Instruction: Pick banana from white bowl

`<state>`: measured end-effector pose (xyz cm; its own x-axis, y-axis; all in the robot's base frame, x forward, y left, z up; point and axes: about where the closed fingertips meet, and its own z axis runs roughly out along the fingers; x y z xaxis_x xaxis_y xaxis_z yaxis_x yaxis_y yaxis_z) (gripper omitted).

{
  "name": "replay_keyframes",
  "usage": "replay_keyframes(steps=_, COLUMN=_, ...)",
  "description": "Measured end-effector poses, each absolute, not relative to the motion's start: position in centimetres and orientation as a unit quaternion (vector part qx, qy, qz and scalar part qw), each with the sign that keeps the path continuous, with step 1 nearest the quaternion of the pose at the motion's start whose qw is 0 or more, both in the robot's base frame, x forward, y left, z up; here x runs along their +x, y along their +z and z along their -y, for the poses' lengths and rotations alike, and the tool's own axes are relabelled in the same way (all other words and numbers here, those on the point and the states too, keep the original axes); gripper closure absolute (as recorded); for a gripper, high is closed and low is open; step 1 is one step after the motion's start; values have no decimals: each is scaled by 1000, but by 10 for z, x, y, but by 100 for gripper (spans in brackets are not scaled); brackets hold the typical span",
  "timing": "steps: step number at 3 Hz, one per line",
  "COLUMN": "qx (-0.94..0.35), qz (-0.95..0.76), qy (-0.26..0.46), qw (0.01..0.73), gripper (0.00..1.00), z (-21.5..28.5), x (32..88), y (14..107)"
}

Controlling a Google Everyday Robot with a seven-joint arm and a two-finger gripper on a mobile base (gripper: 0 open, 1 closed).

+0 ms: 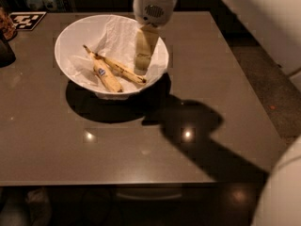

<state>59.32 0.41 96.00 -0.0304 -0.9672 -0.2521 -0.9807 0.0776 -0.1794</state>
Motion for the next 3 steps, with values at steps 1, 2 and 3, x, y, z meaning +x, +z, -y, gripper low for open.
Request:
replay_keyframes(steps=1, qx=-692, qz=-710, qy=24, qw=126, gripper=12, z=-29, x=606, y=940)
replay_keyframes(steps=2, qx=-688, qz=-717, qy=33, qw=106, gripper=16, z=-40, x=622, y=924)
replay_keyframes(steps=3, qx=-665, qz=-741, qy=42, qw=86, gripper=18, z=-43, x=641, y=905)
